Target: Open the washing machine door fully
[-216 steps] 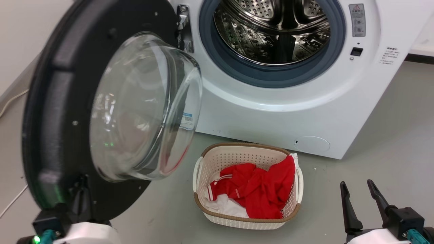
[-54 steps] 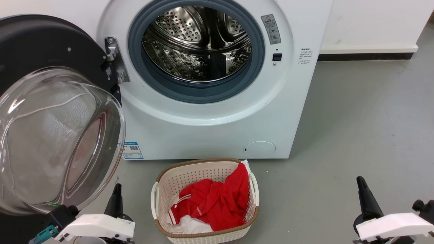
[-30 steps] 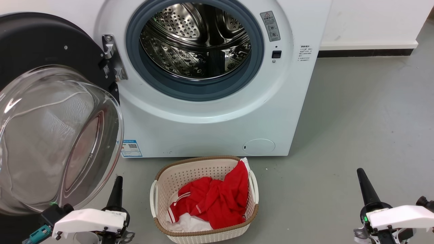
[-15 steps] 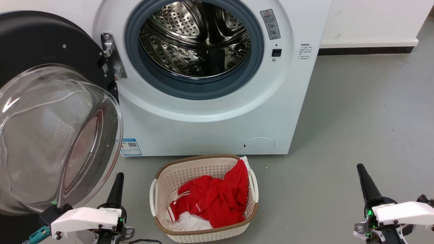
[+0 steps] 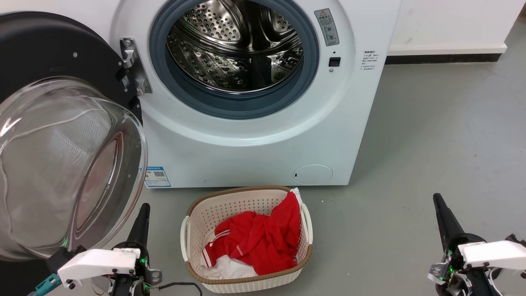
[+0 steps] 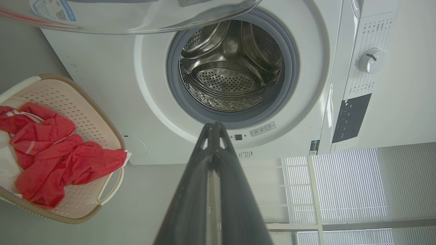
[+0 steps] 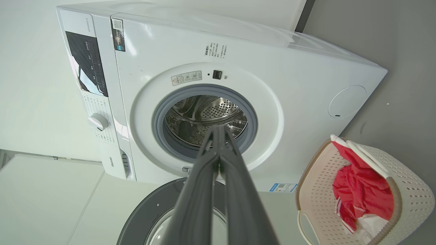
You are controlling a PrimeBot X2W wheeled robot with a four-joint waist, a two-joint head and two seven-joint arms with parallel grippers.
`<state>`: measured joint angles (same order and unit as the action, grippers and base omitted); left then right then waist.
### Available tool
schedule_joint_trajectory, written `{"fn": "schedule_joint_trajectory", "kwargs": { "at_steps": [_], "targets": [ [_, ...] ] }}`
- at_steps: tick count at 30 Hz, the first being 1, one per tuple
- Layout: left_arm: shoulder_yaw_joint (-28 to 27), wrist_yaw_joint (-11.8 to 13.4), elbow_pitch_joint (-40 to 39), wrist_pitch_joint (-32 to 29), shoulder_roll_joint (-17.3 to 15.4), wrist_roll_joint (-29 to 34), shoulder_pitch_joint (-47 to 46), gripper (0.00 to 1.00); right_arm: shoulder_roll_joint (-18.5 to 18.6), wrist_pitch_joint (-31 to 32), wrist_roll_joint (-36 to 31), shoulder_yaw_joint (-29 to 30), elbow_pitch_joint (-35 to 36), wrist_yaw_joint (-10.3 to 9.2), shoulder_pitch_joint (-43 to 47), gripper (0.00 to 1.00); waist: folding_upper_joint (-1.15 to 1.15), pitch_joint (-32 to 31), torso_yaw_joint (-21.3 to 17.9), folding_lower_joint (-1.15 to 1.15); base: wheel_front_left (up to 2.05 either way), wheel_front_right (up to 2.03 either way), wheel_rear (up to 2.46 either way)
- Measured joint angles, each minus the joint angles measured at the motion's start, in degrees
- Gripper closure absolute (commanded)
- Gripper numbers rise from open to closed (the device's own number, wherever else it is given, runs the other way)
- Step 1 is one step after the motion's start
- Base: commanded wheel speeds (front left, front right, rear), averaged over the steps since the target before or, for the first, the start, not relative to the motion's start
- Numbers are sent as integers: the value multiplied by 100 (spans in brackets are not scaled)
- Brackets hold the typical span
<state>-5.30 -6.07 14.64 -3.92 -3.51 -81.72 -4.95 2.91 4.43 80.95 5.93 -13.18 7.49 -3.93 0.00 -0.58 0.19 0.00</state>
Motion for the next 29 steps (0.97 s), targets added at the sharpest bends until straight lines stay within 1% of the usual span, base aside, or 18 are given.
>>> {"fn": "schedule_joint_trajectory", "kwargs": {
  "at_steps": [22,29],
  "targets": [
    [-103,-119,-38,-229,54,-903,-92,100,0,176,982,51,-70,0,-172,100,0,65,-17,0,0,0,0],
    [-124,-135,-46,-266,63,-1067,-102,100,1,210,1135,59,-87,0,-199,100,0,76,-20,0,0,0,0]
  ]
}}
